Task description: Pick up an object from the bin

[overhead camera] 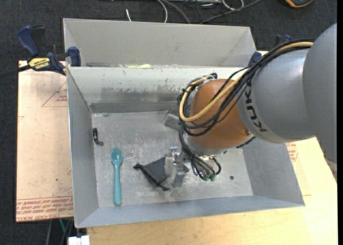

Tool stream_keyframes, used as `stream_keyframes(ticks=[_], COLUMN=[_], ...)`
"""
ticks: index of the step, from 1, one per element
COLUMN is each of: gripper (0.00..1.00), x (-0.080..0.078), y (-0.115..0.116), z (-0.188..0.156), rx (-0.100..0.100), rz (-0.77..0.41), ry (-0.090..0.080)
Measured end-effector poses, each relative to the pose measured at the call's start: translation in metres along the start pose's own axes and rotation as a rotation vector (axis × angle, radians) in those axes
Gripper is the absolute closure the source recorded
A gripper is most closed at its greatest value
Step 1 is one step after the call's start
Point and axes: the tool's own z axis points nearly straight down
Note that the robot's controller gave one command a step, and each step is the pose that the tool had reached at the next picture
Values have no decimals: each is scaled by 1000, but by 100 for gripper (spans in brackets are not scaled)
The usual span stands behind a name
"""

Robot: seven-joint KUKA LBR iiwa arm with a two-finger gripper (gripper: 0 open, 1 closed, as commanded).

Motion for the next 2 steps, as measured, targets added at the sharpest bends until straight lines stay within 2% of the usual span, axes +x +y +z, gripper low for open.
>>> stream_keyframes(ticks=[1,2], gripper=[100,100], x=[0,4], y=[3,-18], z=[-46,-29], rx=[1,-1], rz=[67,-178], ry=[11,6])
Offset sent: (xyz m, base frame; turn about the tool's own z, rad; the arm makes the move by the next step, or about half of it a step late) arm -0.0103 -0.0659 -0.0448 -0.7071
